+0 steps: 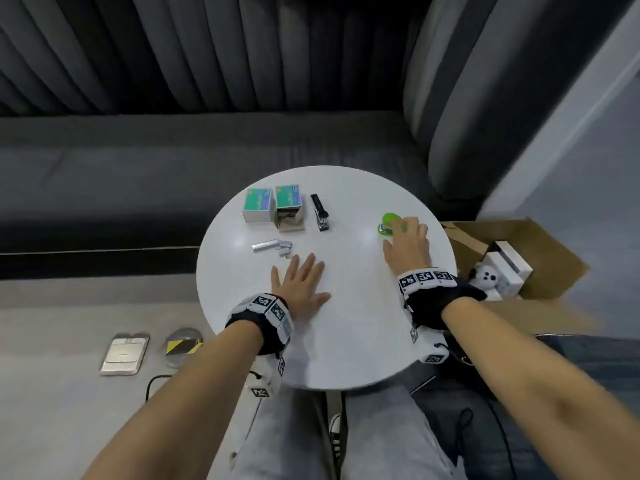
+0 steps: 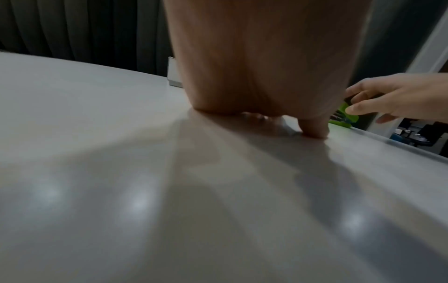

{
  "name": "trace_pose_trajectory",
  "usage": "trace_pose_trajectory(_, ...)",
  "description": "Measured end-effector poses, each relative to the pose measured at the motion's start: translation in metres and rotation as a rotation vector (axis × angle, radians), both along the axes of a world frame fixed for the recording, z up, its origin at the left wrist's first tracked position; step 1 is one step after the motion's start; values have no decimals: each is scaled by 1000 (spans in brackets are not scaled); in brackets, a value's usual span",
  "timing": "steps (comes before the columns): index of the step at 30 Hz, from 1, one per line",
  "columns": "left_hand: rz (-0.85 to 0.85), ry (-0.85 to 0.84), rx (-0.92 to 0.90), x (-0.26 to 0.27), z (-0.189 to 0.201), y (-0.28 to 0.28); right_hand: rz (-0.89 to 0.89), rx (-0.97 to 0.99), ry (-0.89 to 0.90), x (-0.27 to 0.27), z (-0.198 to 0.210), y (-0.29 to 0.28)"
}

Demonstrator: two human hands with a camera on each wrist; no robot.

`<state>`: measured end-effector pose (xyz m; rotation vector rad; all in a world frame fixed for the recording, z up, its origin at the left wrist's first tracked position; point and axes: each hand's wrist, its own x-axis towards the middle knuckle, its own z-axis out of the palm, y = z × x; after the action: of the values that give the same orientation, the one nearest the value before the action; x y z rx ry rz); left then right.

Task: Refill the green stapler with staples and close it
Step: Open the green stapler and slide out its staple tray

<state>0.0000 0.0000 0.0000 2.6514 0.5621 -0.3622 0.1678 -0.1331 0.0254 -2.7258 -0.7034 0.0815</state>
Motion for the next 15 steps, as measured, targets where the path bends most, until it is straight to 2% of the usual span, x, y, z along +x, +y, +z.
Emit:
trace_pose_trajectory(2,-20,28,16,1,1,2,-43,36,1,10,0,0)
trace_pose_trajectory(7,-33,68,-15,1,2,3,38,24,135,21,-6,3)
trace_pose_trajectory(10,-29,61,-15,-2,3,4,59,85,147,14,-4,6)
trace_pose_trajectory(15,-19,30,-3,-8,0,3,176,-6,88,-15,-1,9)
